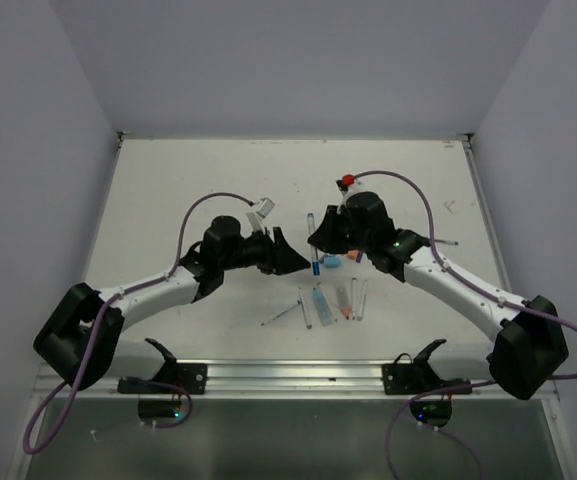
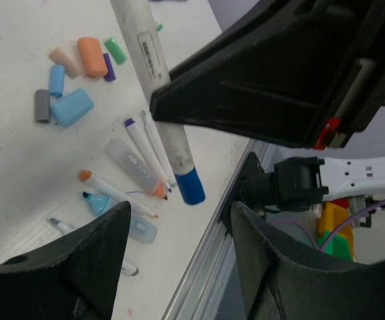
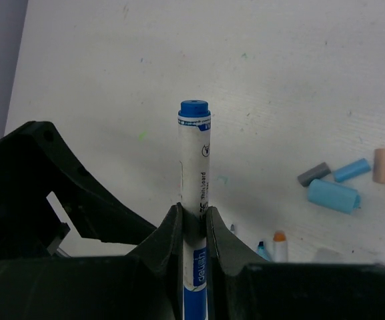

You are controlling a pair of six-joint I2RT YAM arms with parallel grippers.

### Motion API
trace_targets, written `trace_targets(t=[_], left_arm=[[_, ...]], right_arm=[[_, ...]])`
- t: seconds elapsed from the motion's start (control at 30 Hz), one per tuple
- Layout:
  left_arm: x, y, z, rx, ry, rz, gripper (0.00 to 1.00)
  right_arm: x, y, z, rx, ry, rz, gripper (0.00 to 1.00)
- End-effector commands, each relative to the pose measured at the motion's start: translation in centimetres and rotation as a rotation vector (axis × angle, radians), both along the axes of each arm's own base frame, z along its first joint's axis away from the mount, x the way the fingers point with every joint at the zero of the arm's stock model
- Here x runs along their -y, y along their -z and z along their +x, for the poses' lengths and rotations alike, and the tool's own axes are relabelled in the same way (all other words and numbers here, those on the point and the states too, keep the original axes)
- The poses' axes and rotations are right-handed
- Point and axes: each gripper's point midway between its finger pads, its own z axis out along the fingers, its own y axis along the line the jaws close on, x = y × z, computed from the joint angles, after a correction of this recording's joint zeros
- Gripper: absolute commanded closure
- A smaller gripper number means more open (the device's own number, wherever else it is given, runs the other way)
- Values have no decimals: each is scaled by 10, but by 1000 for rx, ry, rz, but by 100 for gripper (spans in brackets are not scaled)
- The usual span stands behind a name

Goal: Open the pen caps

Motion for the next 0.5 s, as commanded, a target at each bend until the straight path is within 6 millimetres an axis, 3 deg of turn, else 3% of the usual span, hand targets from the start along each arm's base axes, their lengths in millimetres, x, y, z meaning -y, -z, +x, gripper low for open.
trace_targets(t=[0.0,0.27,0.47], left_arm=[[1,-30,10,76,-75,-77,35],[8,-21,5,51,-85,-67,36],[14,-23,1,50,-71,-74,46]], right_arm=[[-15,-39,-1,63,36,153,100],[-21,-39,-11,45,46,237,100],[-24,-41,-13,45,50,257,100]])
